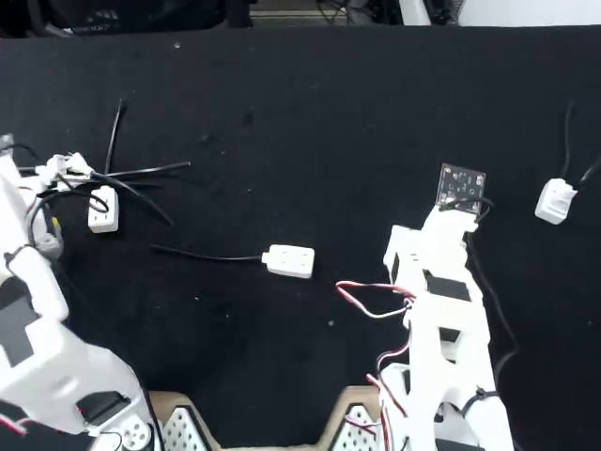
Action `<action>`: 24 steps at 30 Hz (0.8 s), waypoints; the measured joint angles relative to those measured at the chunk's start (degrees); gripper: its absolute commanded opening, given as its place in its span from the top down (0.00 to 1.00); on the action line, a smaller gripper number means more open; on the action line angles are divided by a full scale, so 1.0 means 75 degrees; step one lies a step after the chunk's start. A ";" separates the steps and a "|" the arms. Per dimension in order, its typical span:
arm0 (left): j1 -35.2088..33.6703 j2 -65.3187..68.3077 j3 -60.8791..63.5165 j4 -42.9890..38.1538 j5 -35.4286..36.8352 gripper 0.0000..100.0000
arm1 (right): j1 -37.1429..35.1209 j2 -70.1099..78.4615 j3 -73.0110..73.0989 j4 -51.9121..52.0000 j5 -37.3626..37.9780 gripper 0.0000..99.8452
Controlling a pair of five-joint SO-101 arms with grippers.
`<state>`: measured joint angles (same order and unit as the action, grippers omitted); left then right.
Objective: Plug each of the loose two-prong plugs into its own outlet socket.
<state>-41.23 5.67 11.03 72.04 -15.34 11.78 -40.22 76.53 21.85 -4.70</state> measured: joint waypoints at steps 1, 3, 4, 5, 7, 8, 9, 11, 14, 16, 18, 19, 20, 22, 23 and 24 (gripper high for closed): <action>0.0000 -0.0258 0.0000 0.0258 -0.0047 0.97 | 0.0000 0.0000 0.0000 0.0000 0.0000 0.95; 0.0059 -0.0715 0.0000 0.0610 -0.0094 0.97 | 0.0000 0.0000 0.0000 0.0000 0.0000 0.95; 0.0105 -0.0949 0.0000 0.0821 -0.0105 0.97 | 0.0000 0.0000 0.0000 0.0000 0.0000 0.95; 0.0211 -0.1184 0.0000 0.0985 -0.0105 0.97 | 0.0000 0.0000 0.0000 0.0000 0.0000 0.95; 0.0633 -0.1664 0.0000 0.1336 -0.0105 0.97 | 0.0000 0.0000 0.0000 0.0000 0.0000 0.95; 0.0938 -0.1911 0.0000 0.1489 -0.0105 0.97 | 0.0000 0.0000 0.0000 0.0000 0.0000 0.95; 0.1254 -0.2157 0.0047 0.1618 -0.0105 0.97 | 0.0000 0.0000 0.0000 0.0000 0.0000 0.95; 0.1958 -0.2626 0.0223 0.1958 0.0035 0.97 | 0.0000 0.0000 0.0000 0.0000 -0.0023 0.95; 0.3153 -0.3341 0.0680 0.2028 0.0316 0.97 | 0.0000 0.0000 0.0000 0.0000 -0.0023 0.95; 0.4044 -0.3798 0.1137 0.1817 0.0410 0.97 | 0.0000 0.0000 0.0000 0.0000 -0.0023 0.95; 0.4876 -0.4220 0.1805 0.1254 0.0469 0.97 | 0.0000 0.0000 0.0000 0.0000 -0.0023 0.95; 0.5251 -0.4407 0.2168 0.0914 0.0481 0.97 | 0.0000 0.0000 0.0000 0.0000 -0.0023 0.95; 0.5591 -0.4595 0.2567 0.0539 0.0504 0.97 | 0.0000 0.0000 0.0000 0.0000 -0.0023 0.95; 0.6177 -0.4947 0.3388 -0.0352 0.0551 0.97 | 0.0000 0.0000 0.0000 0.0000 -0.0023 0.95; 0.6459 -0.5099 0.3751 -0.0821 0.0645 0.97 | 0.0000 0.0000 0.0000 0.0000 -0.0023 0.95; 0.6752 -0.5228 0.4114 -0.1266 0.0785 0.97 | 0.0000 0.0000 0.0000 0.0000 -0.0023 0.95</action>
<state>9.41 -33.54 41.89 62.55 -9.45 11.78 -40.22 76.53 21.85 -4.88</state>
